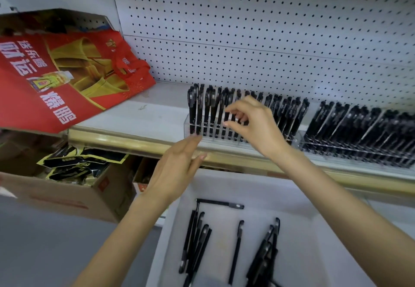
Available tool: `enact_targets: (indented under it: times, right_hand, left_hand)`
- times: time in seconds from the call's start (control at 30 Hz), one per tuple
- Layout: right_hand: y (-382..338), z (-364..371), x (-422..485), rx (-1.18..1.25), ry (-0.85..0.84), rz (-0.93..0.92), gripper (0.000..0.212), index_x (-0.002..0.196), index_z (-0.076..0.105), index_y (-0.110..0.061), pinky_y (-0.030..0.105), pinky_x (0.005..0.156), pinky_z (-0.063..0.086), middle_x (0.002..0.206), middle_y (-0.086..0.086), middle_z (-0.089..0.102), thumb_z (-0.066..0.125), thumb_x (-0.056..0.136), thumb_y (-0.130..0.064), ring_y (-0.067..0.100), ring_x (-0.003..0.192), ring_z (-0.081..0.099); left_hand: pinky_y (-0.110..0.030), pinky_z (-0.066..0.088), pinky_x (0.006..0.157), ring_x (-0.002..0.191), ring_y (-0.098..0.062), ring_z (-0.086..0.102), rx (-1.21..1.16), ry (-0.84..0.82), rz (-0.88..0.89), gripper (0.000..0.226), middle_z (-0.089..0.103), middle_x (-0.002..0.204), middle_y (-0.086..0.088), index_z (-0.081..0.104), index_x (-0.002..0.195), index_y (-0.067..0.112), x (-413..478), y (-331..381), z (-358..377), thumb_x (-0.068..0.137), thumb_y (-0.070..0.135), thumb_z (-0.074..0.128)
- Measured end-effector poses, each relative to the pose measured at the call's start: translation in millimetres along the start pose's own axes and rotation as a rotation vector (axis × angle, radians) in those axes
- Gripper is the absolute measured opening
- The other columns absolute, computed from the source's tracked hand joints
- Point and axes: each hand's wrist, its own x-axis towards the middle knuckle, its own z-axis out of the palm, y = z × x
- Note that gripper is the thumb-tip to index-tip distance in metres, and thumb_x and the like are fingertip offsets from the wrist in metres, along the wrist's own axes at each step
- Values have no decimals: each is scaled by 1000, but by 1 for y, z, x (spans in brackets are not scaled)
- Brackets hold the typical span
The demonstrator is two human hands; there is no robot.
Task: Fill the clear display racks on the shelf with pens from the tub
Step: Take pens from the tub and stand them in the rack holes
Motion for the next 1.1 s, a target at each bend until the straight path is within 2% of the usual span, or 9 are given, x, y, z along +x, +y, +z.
enact_targets:
  times: [0.13, 0.27, 0.43, 0.5, 0.6, 0.67, 0.83, 0.93, 1.1]
  right_hand:
    - [20, -12, -78, 12, -72, 107, 24, 105, 67, -15, 2, 73, 37, 91, -14, 50, 73, 81, -19, -7, 77, 50]
    - [46, -13, -167, 42, -138, 322, 26, 103, 69, -15, 12, 70, 44, 94, -4, 58, 76, 79, -20, 3, 75, 55]
    - [66, -8, -261, 111, -290, 619, 21, 97, 66, -23, 4, 67, 39, 93, -2, 61, 77, 79, -25, 6, 80, 58]
    - [72, -4, -290, 133, -392, 722, 20, 94, 63, -27, 4, 67, 40, 94, -1, 63, 76, 79, -28, 11, 81, 59]
    - [78, 2, -322, 195, -521, 841, 23, 94, 62, -26, 4, 67, 40, 91, -4, 64, 76, 78, -35, 9, 85, 60]
    - [80, 4, -333, 227, -591, 877, 25, 93, 62, -23, 4, 66, 40, 88, -6, 65, 76, 77, -38, 7, 84, 61]
    - [76, 10, -337, 257, -720, 868, 33, 92, 63, -16, 7, 64, 41, 80, -11, 62, 79, 75, -39, -3, 74, 56]
    - [75, 15, -339, 251, -709, 862, 33, 94, 62, -15, 9, 63, 41, 79, -12, 57, 80, 74, -35, 3, 74, 54]
    - [77, 20, -339, 238, -701, 901, 33, 91, 63, -14, 26, 76, 48, 76, -9, 57, 81, 73, -34, 12, 80, 58]
  left_hand:
    - [-19, 18, 110, 138, -12, 31, -7, -42, 66, 51, 34, 152, 3, 35, 146, 22, -32, 26, 22, 98, 38, 43]
    - [-25, 28, 109, 140, -13, 30, -84, -193, 44, 52, 32, 153, 3, 33, 147, 21, -69, 49, 57, 99, 37, 43]
    - [-29, 31, 110, 137, -14, 34, -107, -426, -16, 54, 36, 151, 3, 33, 147, 22, -112, 58, 105, 98, 42, 43]
    - [-30, 34, 107, 132, -17, 41, -114, -532, -77, 54, 42, 146, -2, 36, 145, 19, -120, 59, 121, 97, 42, 45]
    - [-26, 41, 92, 109, -15, 52, -142, -621, -218, 51, 51, 130, -6, 46, 137, 15, -122, 63, 139, 94, 43, 51]
    - [-22, 39, 85, 97, -13, 51, -161, -632, -316, 48, 55, 120, -7, 52, 127, 12, -118, 66, 148, 92, 43, 56]
    - [-28, 47, 85, 97, -16, 55, -177, -629, -503, 38, 61, 109, -5, 58, 108, 10, -109, 68, 171, 87, 41, 65]
    - [-29, 48, 80, 91, -17, 56, -82, -599, -512, 32, 62, 101, -3, 58, 99, 12, -107, 69, 180, 86, 41, 66]
    - [-26, 47, 67, 82, -18, 64, 59, -592, -518, 23, 69, 84, -1, 64, 78, 21, -105, 74, 187, 84, 43, 68]
